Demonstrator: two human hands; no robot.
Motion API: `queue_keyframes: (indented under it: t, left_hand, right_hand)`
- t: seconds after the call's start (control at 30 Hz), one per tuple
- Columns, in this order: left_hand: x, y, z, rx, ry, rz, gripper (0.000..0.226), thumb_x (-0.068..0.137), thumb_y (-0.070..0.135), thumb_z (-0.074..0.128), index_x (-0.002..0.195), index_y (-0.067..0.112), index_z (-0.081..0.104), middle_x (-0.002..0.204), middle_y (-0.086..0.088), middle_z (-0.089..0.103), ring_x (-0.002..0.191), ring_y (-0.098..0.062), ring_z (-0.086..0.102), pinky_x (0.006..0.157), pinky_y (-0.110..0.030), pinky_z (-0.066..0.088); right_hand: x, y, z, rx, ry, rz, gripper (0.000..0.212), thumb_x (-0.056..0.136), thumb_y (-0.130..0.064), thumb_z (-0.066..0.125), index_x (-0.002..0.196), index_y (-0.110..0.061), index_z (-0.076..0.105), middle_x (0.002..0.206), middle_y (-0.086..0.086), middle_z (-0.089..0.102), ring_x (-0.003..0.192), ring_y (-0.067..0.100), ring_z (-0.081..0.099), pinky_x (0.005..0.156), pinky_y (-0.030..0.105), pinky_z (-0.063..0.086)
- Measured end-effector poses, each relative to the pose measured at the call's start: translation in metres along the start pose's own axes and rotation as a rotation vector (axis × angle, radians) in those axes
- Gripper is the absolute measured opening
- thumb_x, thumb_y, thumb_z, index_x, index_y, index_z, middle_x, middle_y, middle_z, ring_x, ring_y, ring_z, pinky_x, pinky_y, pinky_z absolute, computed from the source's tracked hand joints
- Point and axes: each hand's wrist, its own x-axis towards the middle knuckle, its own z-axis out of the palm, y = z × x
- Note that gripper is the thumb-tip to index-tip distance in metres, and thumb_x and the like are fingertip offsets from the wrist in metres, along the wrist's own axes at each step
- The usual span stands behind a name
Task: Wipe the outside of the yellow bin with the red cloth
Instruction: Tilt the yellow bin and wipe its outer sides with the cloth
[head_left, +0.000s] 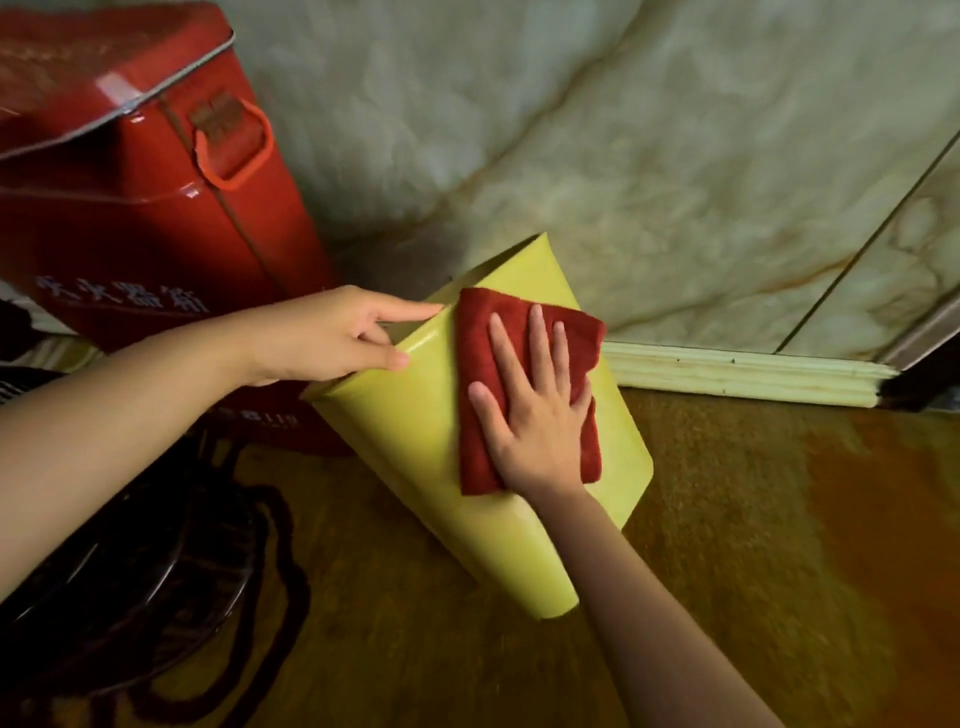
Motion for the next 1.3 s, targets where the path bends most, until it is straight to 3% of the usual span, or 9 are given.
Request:
queue_keyframes:
  t: [0.2,0.4,0.43,0.47,0.6,0.7,0.8,1.13,1.3]
  left_hand:
    - [0.003,0.023,0.011,0.098,-0.008,0.045,0.056,0.085,0.006,0.055,0.132,0.031,0.038,0.048,0.025,0.06,0.035,0.005,0.041,0.038,-0.009,0.029]
    - [0.054,0.108,0.04,0.416,0.072,0.152,0.053,0.078,0.011,0.059,0.127,0.028,0.05,0.08,0.014,0.054,0.065,0.006,0.018,0.031,-0.014,0.022]
    - [0.061,0.119,0.049,0.441,0.095,0.151,0.052,0.077,0.013,0.06,0.127,0.026,0.051,0.077,0.012,0.059,0.039,-0.004,0.017,0.032,-0.014,0.025]
    - [0.068,0.129,0.058,0.441,0.095,0.177,0.051,0.078,0.016,0.06,0.127,0.024,0.05,0.088,0.001,0.065,0.042,0.001,0.053,0.038,-0.013,0.033]
    - [0.059,0.132,0.051,0.358,-0.161,0.274,0.062,0.079,0.025,0.064,0.134,0.011,0.038,0.12,0.009,0.051,0.11,-0.001,0.052,0.09,-0.008,0.039]
    - [0.041,0.085,0.021,0.646,-0.134,0.263,0.011,0.077,0.026,0.066,0.084,0.018,0.068,0.082,0.001,0.067,0.071,-0.005,0.056,0.067,-0.024,0.046]
    - [0.024,0.041,0.021,0.503,-0.047,0.134,0.031,0.078,0.022,0.067,0.048,0.02,0.056,0.046,0.012,0.044,0.05,0.001,0.036,0.049,-0.025,0.031]
    - [0.029,0.076,0.027,0.228,0.108,0.236,0.004,0.073,0.016,0.07,0.077,0.015,0.07,0.073,0.0,0.075,0.062,-0.001,0.056,0.058,-0.02,0.042]
    - [0.034,0.095,0.032,0.244,0.032,0.288,0.049,0.07,0.005,0.071,0.09,0.048,0.06,0.074,0.033,0.065,0.073,0.019,0.058,0.072,-0.003,0.045]
  right_hand:
    - [-0.069,0.08,-0.021,0.27,0.005,0.732,0.053,0.095,-0.051,0.03,0.136,-0.052,-0.004,0.162,-0.005,-0.003,0.148,0.018,-0.003,0.116,0.054,0.007]
    - [-0.073,0.016,-0.03,0.311,0.176,0.314,0.071,0.077,-0.079,0.024,0.138,-0.059,-0.005,0.158,-0.016,-0.003,0.146,0.004,-0.008,0.113,0.05,0.003]
    - [-0.067,0.017,-0.04,0.285,0.205,0.269,0.073,0.077,-0.077,0.031,0.139,-0.058,-0.003,0.159,-0.012,0.002,0.147,0.006,-0.002,0.112,0.047,0.007]
    - [-0.064,0.023,-0.05,0.266,0.241,0.244,0.075,0.076,-0.073,0.038,0.139,-0.056,0.0,0.16,-0.009,0.008,0.147,0.006,0.004,0.113,0.044,0.011]
    - [-0.057,0.06,-0.083,0.4,0.272,0.235,0.073,0.075,-0.066,0.048,0.137,-0.055,0.012,0.157,-0.011,0.019,0.137,-0.017,0.007,0.112,0.028,0.017]
    - [-0.049,0.068,-0.087,0.41,0.178,0.23,0.07,0.075,-0.072,0.045,0.135,-0.059,0.012,0.157,-0.012,0.022,0.142,-0.002,0.016,0.115,0.034,0.022]
    - [-0.038,0.061,-0.088,0.373,0.126,0.164,0.061,0.075,-0.075,0.04,0.129,-0.065,0.013,0.153,-0.017,0.024,0.143,0.005,0.021,0.116,0.039,0.023]
    - [-0.032,0.045,-0.093,0.443,0.237,0.163,0.058,0.089,-0.054,0.018,0.145,-0.039,0.019,0.155,-0.01,0.027,0.142,0.003,0.022,0.116,0.038,0.021]
    - [-0.03,0.067,-0.106,0.429,0.308,0.223,0.048,0.091,-0.045,0.02,0.139,-0.047,0.023,0.145,-0.018,0.032,0.138,0.009,0.03,0.112,0.04,0.027]
